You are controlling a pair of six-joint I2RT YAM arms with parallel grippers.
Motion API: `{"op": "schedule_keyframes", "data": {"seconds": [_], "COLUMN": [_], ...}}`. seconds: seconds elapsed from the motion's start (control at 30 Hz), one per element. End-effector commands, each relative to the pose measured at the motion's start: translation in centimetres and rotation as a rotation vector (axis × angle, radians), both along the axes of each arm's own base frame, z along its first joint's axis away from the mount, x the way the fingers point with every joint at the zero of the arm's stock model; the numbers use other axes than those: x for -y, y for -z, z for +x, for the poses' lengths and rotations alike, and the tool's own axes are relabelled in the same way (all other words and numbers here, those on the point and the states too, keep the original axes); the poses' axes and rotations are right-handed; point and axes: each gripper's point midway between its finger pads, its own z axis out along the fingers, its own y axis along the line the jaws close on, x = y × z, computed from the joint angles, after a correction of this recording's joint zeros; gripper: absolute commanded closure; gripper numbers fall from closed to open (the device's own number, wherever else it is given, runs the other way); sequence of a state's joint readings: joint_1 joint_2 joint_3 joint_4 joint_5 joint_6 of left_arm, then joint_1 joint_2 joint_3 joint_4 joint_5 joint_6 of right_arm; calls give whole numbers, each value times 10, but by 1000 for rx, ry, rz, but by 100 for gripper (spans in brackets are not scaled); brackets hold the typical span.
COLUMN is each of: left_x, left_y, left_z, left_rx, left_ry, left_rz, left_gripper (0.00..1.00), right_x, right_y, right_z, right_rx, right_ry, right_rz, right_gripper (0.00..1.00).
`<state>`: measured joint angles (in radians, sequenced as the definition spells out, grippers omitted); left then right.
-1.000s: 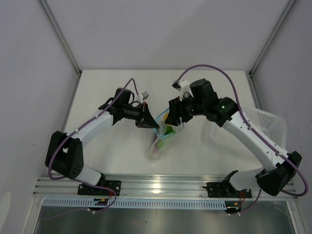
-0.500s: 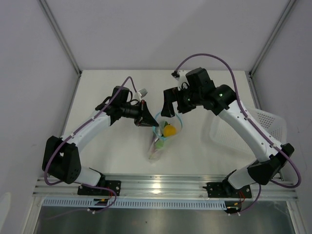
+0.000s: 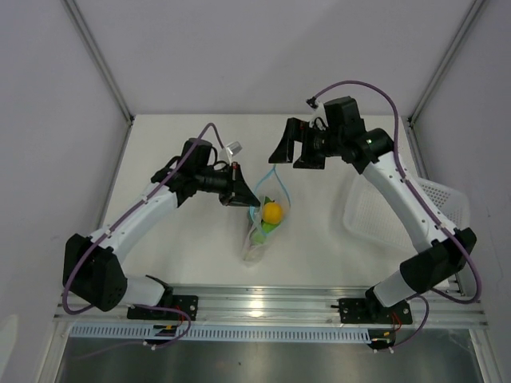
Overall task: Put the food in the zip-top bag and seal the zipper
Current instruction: Zip the zipper food storage bag at the center of the board.
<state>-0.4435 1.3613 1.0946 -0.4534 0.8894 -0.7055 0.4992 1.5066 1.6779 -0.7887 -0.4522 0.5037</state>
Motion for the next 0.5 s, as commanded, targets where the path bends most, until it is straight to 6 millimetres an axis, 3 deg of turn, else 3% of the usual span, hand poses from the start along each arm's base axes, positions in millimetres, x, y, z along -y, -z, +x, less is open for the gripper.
{"op": "schedule_keyframes", "data": {"seconds": [0.0,0.23,0.47], "left_x": [4,14,23], "left_y": [-23,-15,-22], "left_z": [-6,-16,-24], "left_rx": [110,133,153], "left_ry": [9,4,2], "left_rz": [5,36,27], "left_gripper": [99,99,99], "right_x": [1,2,-4], "right_y": [12,43,65], "right_z": [2,2,-10], "right_rx": [-92,-220,-306], "right_ry": [34,92,76], "right_rz": [-55,-117,-144], "right_gripper": [1,15,30]}}
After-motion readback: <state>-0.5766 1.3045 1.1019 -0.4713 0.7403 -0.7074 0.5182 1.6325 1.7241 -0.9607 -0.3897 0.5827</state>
